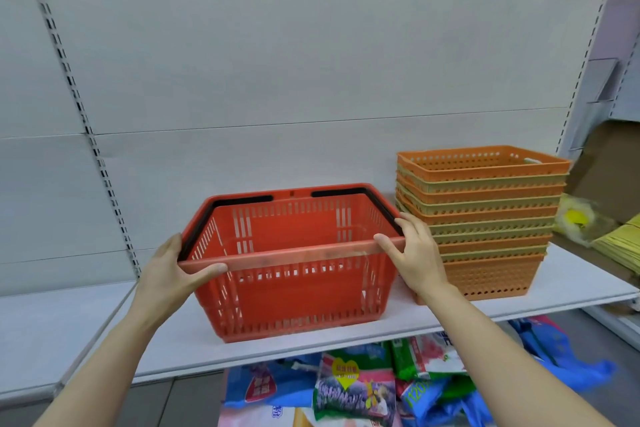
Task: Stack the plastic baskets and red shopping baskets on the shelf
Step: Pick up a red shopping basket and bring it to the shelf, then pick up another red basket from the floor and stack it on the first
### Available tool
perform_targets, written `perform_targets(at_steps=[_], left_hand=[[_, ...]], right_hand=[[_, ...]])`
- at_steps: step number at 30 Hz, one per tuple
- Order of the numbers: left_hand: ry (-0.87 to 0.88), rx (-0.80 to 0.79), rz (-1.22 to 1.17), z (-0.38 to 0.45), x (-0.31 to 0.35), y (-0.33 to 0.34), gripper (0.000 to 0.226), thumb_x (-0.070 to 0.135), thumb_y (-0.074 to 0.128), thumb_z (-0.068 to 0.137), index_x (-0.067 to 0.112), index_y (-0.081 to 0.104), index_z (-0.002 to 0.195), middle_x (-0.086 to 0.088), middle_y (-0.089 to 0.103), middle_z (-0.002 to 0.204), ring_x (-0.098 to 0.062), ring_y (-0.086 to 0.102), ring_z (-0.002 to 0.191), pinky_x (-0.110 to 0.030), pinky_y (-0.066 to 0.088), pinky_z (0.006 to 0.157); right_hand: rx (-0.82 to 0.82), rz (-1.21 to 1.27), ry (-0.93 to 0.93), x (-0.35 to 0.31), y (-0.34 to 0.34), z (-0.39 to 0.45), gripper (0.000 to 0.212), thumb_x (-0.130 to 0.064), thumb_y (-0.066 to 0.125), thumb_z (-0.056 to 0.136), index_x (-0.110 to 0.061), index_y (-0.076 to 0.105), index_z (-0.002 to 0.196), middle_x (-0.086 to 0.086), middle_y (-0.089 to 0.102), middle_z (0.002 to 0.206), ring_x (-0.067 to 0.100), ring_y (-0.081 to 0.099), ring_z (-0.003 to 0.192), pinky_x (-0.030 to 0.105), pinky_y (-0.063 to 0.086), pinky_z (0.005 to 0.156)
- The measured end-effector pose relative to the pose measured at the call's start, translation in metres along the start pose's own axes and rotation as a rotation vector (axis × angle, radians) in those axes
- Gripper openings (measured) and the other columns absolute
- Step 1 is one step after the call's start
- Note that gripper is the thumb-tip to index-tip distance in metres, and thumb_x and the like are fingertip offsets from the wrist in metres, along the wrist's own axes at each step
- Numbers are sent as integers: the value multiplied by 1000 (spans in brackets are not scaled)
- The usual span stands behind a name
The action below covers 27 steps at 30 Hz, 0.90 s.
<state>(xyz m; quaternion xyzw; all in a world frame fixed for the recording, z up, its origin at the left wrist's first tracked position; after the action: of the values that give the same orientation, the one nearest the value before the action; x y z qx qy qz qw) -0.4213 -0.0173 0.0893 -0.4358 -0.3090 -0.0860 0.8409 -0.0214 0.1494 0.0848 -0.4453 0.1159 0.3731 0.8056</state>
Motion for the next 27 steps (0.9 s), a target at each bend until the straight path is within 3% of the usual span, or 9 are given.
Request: perform_targets(at_steps=[5, 7, 9, 13, 16, 19, 24, 27], left_hand=[[-7, 1, 27, -4, 0, -2, 78, 82, 66, 59, 25, 52, 110, 4, 62, 107, -19, 62, 97, -34, 49, 70], [-34, 33, 43, -12, -4, -5, 93, 70, 72, 66, 17, 46, 138, -4, 54, 139, -26, 54, 124, -43, 51, 91], [-53, 124, 63, -26, -11, -14, 105, 61, 77, 69, 14, 33, 152, -5, 39, 155, -25, 39, 140, -48, 41, 108], [60, 298, 206, -68, -27, -32, 82, 47, 82, 72, 9, 53, 139, -12, 56, 134, -32, 52, 123, -49, 49, 99], [218, 419, 321, -114, -34, -49, 40, 44, 69, 86, 14, 73, 111, -2, 70, 108, -25, 64, 100, -37, 54, 76], [350, 472, 415, -164, -51, -67, 22, 36, 63, 89, 21, 78, 94, 6, 73, 93, -19, 69, 85, -28, 52, 72], [334, 433, 501, -237, -110, -107, 14, 30, 69, 89, 20, 77, 94, 5, 72, 93, -18, 68, 83, -30, 52, 72], [240, 411, 513, -285, -160, -143, 14, 28, 72, 86, 18, 77, 94, 4, 72, 92, -20, 68, 84, -31, 53, 73]], right_hand=[[-4, -51, -21, -1, 0, 1, 96, -82, 24, 81, -8, 53, 135, 6, 48, 143, 20, 39, 135, 41, 36, 111], [77, -138, -94, -10, -6, -3, 87, -75, 27, 86, -7, 56, 131, 8, 54, 138, 24, 43, 132, 42, 37, 109], [211, -162, -211, -29, -14, -16, 68, -60, 42, 91, -4, 60, 126, 11, 59, 130, 29, 48, 126, 44, 38, 107], [362, -50, -430, -83, -8, -61, 39, -31, 61, 91, -3, 65, 117, 11, 65, 114, 30, 58, 109, 39, 42, 98], [311, 7, -545, -133, 16, -103, 32, -25, 63, 89, -4, 67, 112, 9, 67, 106, 28, 60, 99, 37, 43, 91], [209, 70, -626, -182, 49, -150, 29, -25, 62, 90, -5, 69, 110, 7, 69, 102, 27, 61, 95, 37, 46, 84], [42, 197, -671, -263, 113, -236, 27, -25, 61, 90, -4, 69, 106, 9, 68, 98, 30, 61, 89, 37, 46, 82], [-61, 243, -684, -315, 152, -295, 26, -24, 63, 89, -5, 70, 104, 9, 67, 97, 29, 62, 87, 37, 47, 79]])
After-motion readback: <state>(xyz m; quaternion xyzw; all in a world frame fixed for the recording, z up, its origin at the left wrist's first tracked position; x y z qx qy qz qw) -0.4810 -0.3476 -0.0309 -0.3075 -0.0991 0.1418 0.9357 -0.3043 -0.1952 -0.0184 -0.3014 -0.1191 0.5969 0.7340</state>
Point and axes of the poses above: each hand's wrist, its own z-axis towards the middle knuckle, its own y-axis out of the palm, x = y × z, the point moved 9 cm from there along z, towards the middle knuckle
